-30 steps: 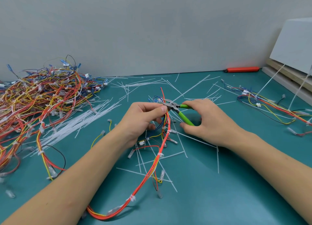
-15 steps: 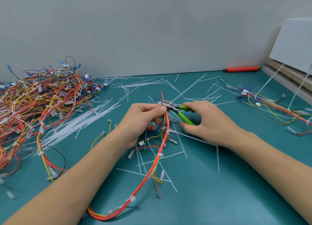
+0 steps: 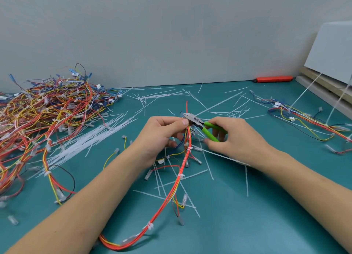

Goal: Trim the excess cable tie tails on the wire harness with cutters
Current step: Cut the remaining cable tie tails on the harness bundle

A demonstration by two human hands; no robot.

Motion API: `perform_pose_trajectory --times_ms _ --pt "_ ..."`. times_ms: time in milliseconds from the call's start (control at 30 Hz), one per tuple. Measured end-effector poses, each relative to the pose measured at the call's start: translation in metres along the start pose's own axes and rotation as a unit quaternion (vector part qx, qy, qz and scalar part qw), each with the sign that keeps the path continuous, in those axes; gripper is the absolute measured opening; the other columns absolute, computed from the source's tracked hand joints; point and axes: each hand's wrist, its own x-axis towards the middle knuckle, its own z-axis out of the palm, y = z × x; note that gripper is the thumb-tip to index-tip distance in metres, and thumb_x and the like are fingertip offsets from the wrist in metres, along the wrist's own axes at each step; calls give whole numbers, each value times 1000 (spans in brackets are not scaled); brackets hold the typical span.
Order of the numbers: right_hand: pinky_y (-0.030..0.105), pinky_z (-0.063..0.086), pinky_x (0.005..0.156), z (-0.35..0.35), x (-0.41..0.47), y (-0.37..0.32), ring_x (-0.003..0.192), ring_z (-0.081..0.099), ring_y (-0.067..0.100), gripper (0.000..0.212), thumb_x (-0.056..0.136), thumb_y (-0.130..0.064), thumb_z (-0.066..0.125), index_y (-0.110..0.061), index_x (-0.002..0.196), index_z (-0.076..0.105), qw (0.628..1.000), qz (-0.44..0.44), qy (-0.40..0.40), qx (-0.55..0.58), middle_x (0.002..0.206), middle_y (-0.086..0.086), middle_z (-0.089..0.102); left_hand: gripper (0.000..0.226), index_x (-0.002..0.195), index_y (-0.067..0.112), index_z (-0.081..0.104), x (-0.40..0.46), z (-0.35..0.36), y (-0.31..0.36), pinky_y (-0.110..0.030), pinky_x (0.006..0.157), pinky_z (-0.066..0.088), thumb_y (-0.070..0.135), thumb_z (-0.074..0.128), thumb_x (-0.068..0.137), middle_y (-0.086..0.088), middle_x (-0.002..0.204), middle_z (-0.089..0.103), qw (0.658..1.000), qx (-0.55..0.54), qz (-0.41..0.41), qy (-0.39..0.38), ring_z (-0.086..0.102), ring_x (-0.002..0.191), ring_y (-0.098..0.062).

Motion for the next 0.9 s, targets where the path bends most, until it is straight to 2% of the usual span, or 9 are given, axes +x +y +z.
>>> perform_pose_trajectory --times_ms 100,267,400,467,567,633,767,833,900 --pt "41 52 93 -1 -1 -2 95 62 12 44 84 -48 75 -36 125 65 1000 -10 -16 1 101 -16 65 14 94 11 81 0 -1 -1 -23 56 44 21 71 94 1 74 68 1000 4 -5 4 56 70 -13" --pt "43 48 100 0 0 -2 108 55 18 56 81 -55 72 -42 135 62 1000 -1 -5 -8 105 -5 63 16 96 9 81 2 -1 -4 -22 55 44 22 72 93 5 73 68 1000 2 -6 5 56 66 -9" --pt "37 52 86 -1 1 2 89 62 14 41 81 -57 72 -47 120 67 999 28 -17 -2 89 -10 66 14 94 10 81 3 -1 -5 -23 57 44 22 73 93 4 74 69 1000 -2 -11 12 56 67 -10" --pt "30 47 69 0 0 3 72 60 10 22 81 -53 74 -44 100 68 999 43 -1 -2 73 -11 65 14 92 12 81 3 -1 -5 -23 57 44 23 73 92 4 74 70 1000 -4 -8 9 57 67 -10" --pt "28 42 59 5 -1 -1 63 54 6 17 82 -50 74 -39 92 66 999 43 4 -6 65 -12 59 13 90 13 81 3 -3 -6 -23 57 45 23 73 92 3 75 70 1000 -7 -6 11 57 66 -10" --pt "30 44 62 6 -1 -1 66 54 5 21 84 -49 74 -38 99 66 999 36 -3 7 69 -12 59 14 91 12 81 3 -3 -5 -23 57 45 23 73 92 2 75 70 1000 -6 -4 14 57 67 -12" --pt "36 52 96 2 0 -4 105 62 8 59 82 -54 75 -32 134 61 1000 28 -11 3 111 -12 67 15 92 10 81 3 -2 -5 -23 57 44 23 73 92 2 75 70 1000 -1 -6 17 56 68 -12" --pt "36 53 95 2 1 -3 105 63 11 60 79 -56 75 -29 132 63 999 31 -7 7 111 -12 67 16 93 10 81 3 -2 -5 -23 57 44 23 74 92 2 76 70 1000 0 -7 16 56 68 -11" --pt "36 55 81 3 1 0 86 64 8 40 79 -55 76 -31 110 67 999 36 -1 10 89 -15 67 17 94 9 81 4 -2 -6 -23 56 44 24 74 91 2 77 70 1000 -2 -6 15 56 67 -11"
